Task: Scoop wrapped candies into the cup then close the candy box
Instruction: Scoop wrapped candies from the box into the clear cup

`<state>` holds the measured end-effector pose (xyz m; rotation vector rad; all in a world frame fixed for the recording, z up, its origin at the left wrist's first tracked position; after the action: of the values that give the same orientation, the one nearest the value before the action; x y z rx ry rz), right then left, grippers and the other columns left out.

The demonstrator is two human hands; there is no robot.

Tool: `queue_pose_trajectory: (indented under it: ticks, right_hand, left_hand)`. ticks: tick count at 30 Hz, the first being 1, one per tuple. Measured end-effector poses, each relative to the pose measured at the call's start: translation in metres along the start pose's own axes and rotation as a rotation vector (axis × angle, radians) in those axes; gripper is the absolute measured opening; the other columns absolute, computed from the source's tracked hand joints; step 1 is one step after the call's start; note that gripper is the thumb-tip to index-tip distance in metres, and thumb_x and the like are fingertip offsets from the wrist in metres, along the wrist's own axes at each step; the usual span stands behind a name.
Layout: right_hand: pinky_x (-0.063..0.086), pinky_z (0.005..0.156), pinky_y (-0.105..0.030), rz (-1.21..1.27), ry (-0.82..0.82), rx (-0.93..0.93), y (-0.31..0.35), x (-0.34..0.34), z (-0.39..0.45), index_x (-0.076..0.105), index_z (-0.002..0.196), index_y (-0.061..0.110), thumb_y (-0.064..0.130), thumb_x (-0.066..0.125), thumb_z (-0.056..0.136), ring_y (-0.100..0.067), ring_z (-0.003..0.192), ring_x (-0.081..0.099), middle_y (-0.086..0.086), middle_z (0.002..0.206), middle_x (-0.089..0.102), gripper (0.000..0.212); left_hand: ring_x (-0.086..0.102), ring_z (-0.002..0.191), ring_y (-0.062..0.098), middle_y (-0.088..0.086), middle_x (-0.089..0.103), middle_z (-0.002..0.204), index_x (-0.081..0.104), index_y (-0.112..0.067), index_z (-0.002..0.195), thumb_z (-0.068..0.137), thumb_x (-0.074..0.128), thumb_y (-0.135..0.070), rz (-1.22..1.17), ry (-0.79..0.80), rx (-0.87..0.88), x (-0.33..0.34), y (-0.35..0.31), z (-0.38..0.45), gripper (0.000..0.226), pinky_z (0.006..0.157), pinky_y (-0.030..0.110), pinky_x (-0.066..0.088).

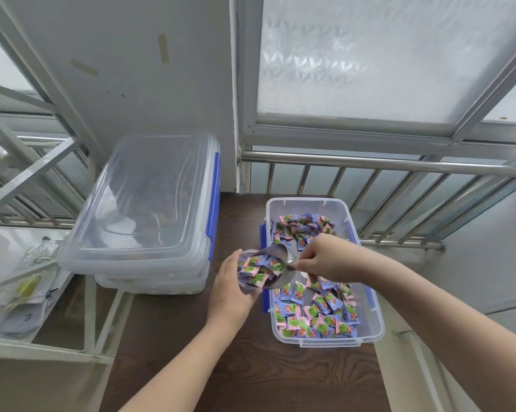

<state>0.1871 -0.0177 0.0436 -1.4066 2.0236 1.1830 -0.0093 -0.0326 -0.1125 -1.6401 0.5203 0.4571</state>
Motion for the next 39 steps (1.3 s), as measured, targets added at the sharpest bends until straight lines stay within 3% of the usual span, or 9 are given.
queue_pose_trajectory:
  ticks: [7,16,19,23,29,32,34,36,39]
  right_hand:
    - [0.045,0.053,-0.026,-0.105,-0.036,0.01,0.025,-0.007,0.008,0.077,0.079,0.002,0.03,0.059,0.092,-0.017,0.052,0.054,-0.01,0.075,0.077,0.036]
    - [0.045,0.053,-0.028,-0.138,-0.117,-0.039,0.01,-0.025,-0.006,0.077,0.078,0.006,0.038,0.059,0.09,-0.018,0.052,0.053,-0.01,0.068,0.074,0.038]
    - [0.036,0.054,-0.03,-0.077,-0.15,-0.033,-0.011,-0.029,-0.018,0.07,0.076,0.0,0.044,0.058,0.09,-0.019,0.052,0.041,-0.011,0.057,0.058,0.048]
    - [0.031,0.055,-0.029,0.161,-0.192,0.096,-0.05,-0.008,-0.034,0.068,0.085,-0.004,0.043,0.055,0.095,-0.018,0.055,0.037,-0.005,0.06,0.045,0.049]
    - [0.029,0.038,-0.021,0.838,-0.202,0.367,-0.098,0.083,-0.045,0.049,0.065,0.002,0.015,0.046,0.1,-0.018,0.03,0.036,-0.009,0.042,0.041,0.038]
    - [0.034,0.035,-0.021,1.161,-0.198,0.488,-0.104,0.113,-0.05,0.05,0.069,0.0,0.008,0.045,0.099,-0.017,0.031,0.038,-0.008,0.043,0.044,0.031]
    - [0.036,0.037,-0.023,1.343,-0.198,0.559,-0.105,0.123,-0.051,0.049,0.071,0.0,0.005,0.043,0.099,-0.017,0.034,0.036,-0.009,0.049,0.044,0.029]
    - [0.034,0.037,-0.024,1.437,-0.203,0.6,-0.106,0.129,-0.049,0.047,0.072,0.003,0.002,0.041,0.099,-0.016,0.036,0.034,-0.011,0.056,0.042,0.028]
    - [0.034,0.034,-0.023,1.538,-0.22,0.648,-0.106,0.136,-0.043,0.045,0.078,0.005,0.002,0.037,0.1,-0.015,0.039,0.032,-0.01,0.061,0.039,0.023]
  left_hand:
    - [0.048,0.129,0.011,-0.01,0.044,0.143,0.033,-0.032,0.149,0.073,0.087,-0.017,-0.011,0.016,-0.033,-0.001,0.0,0.0,0.094,0.101,0.038,0.052]
    - [0.047,0.128,0.009,-0.01,0.043,0.143,0.032,-0.031,0.149,0.073,0.087,-0.018,-0.017,0.014,-0.03,-0.003,0.0,0.002,0.094,0.101,0.034,0.052]
    - [0.046,0.13,0.008,-0.01,0.042,0.144,0.032,-0.029,0.15,0.073,0.087,-0.017,-0.046,0.022,-0.046,-0.003,0.002,0.005,0.096,0.102,0.028,0.049]
    - [0.045,0.131,0.01,-0.007,0.043,0.145,0.032,-0.026,0.151,0.071,0.089,-0.015,-0.103,0.024,-0.103,-0.004,0.003,0.007,0.099,0.097,0.019,0.04]
    - [0.037,0.142,0.018,-0.001,0.034,0.157,0.012,-0.024,0.158,0.075,0.087,-0.017,-0.217,0.002,-0.248,0.001,0.006,0.003,0.112,0.108,0.031,0.037]
    - [0.041,0.139,0.024,0.007,0.031,0.156,0.015,-0.016,0.158,0.082,0.081,-0.027,-0.319,-0.046,-0.47,0.011,0.001,-0.019,0.101,0.105,0.037,0.041]
    - [0.044,0.134,0.025,0.009,0.033,0.152,0.022,-0.013,0.156,0.088,0.073,-0.034,-0.37,0.018,-0.547,0.024,-0.008,-0.039,0.087,0.098,0.035,0.042]
    - [0.048,0.13,0.02,0.004,0.035,0.15,0.026,-0.02,0.155,0.094,0.066,-0.035,-0.366,0.13,-0.492,0.039,-0.016,-0.053,0.075,0.091,0.03,0.044]
    - [0.048,0.117,0.006,-0.004,0.039,0.144,0.029,-0.03,0.154,0.1,0.057,-0.026,-0.244,0.235,-0.298,0.049,-0.025,-0.054,0.061,0.073,0.01,0.047]
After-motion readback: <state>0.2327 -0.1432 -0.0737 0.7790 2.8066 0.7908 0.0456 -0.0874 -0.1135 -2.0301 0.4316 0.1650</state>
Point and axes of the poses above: each hand's wrist, its own z-axis towards the middle knuckle, its own x-axis out of the palm, y = z × x, the point moved 2 cm from there along z, towards the middle knuckle
